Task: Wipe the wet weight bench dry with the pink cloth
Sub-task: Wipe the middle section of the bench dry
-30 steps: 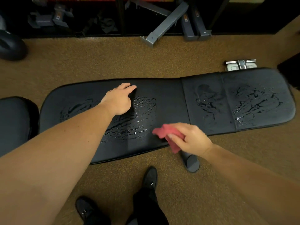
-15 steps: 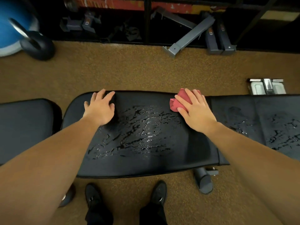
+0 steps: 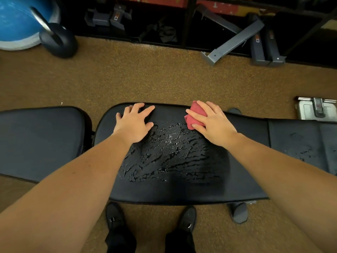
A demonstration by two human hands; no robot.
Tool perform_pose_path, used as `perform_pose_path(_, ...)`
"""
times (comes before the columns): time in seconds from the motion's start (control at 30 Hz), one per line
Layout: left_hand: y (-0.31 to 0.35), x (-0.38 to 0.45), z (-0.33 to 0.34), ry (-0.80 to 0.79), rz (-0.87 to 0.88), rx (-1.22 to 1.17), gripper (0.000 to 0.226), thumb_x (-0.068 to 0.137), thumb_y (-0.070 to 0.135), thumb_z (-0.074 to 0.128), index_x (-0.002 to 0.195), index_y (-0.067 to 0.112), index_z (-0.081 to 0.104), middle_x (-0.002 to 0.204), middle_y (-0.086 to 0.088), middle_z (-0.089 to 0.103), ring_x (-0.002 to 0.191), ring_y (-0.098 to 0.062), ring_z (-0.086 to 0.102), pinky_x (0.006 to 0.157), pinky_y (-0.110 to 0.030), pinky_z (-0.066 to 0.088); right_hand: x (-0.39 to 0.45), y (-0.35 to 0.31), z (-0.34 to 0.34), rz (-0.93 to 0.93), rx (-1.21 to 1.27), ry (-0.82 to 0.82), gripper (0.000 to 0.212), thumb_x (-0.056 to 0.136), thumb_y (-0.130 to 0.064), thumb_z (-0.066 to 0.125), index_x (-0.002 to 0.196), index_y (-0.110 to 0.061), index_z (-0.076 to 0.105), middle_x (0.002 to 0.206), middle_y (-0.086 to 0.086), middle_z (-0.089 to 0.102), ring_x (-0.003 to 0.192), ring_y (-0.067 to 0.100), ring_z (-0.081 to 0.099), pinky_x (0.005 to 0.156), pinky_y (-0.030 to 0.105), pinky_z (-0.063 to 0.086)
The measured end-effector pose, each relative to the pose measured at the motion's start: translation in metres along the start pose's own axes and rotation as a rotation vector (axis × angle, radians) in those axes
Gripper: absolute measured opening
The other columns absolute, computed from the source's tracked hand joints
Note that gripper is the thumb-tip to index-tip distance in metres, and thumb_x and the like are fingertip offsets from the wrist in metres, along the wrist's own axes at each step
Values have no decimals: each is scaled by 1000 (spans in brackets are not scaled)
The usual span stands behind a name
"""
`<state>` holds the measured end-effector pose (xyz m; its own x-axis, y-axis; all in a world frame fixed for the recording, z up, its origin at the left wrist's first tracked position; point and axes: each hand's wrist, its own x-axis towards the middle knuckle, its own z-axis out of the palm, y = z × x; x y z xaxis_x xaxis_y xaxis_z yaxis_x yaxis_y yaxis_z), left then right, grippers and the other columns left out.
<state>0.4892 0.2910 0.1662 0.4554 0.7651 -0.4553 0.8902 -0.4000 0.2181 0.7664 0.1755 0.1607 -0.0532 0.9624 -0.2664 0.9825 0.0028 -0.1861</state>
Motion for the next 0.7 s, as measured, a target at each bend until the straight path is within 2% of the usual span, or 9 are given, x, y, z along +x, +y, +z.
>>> perform_pose_path(0.27, -7, 1, 2, 46, 27, -68, 63, 99, 52, 47, 156, 42, 22, 161, 10, 22, 145, -28, 20, 117, -59, 20, 37, -38, 5, -30, 44, 16, 54, 102, -45, 50, 154, -42, 36, 161, 6, 30, 143, 39, 26, 120, 58, 21)
perform_pose_path(0.37, -14, 1, 2, 111, 46, -196, 54, 102, 42, 45, 154, 38, 31, 160, 13, 29, 145, -25, 23, 120, -57, 16, 52, -52, 11, -19, 67, 57, 53, 101, -46, 52, 152, -40, 40, 157, 8, 37, 139, 39, 32, 119, 56, 24)
perform_pose_path(0.43, -23, 1, 3, 173, 63, -276, 50, 103, 33, 45, 153, 33, 35, 158, 12, 34, 145, -24, 26, 121, -54, 17, 67, -60, 13, 48, 132, 45, 51, 101, -46, 52, 151, -40, 42, 154, 7, 43, 137, 36, 36, 118, 48, 26)
perform_pose_path(0.5, -35, -1, 4, 216, 29, -307, 50, 103, 29, 47, 152, 31, 37, 160, 7, 31, 147, -26, 23, 121, -51, 19, 82, -67, 9, 155, 288, 66, 45, 102, -45, 51, 147, -39, 49, 144, 4, 54, 129, 31, 47, 112, 40, 33)
perform_pose_path(0.53, -43, -3, 5, 215, -15, -311, 51, 103, 29, 47, 153, 31, 35, 162, 5, 27, 148, -28, 19, 121, -52, 18, 87, -68, 1, 226, 410, 110, 41, 102, -45, 52, 143, -40, 54, 134, 1, 63, 119, 26, 57, 105, 37, 41)
perform_pose_path(0.6, -59, -6, 6, 164, -92, -312, 54, 104, 27, 45, 155, 33, 29, 165, 2, 17, 151, -30, 11, 122, -53, 15, 90, -65, -20, 375, 667, 236, 34, 102, -43, 53, 135, -39, 61, 106, -8, 73, 82, 13, 69, 80, 32, 58)
perform_pose_path(0.63, -66, -8, 7, 125, -109, -315, 55, 105, 27, 44, 156, 34, 26, 167, 2, 13, 152, -30, 7, 122, -52, 14, 85, -62, -29, 405, 700, 282, 34, 102, -42, 53, 135, -36, 61, 98, -10, 72, 71, 10, 67, 68, 29, 58)
perform_pose_path(0.67, -73, -9, 7, 92, -111, -325, 57, 105, 26, 44, 157, 35, 24, 167, 3, 10, 153, -28, 4, 123, -49, 12, 79, -56, -35, 378, 617, 318, 35, 102, -43, 51, 136, -33, 59, 100, -8, 70, 75, 11, 67, 69, 29, 57)
perform_pose_path(0.7, -78, -10, 7, 72, -104, -344, 57, 105, 26, 44, 158, 36, 23, 168, 4, 9, 154, -26, 3, 124, -47, 11, 70, -47, -38, 319, 467, 333, 37, 102, -43, 49, 137, -31, 56, 109, -4, 68, 89, 16, 66, 80, 33, 54)
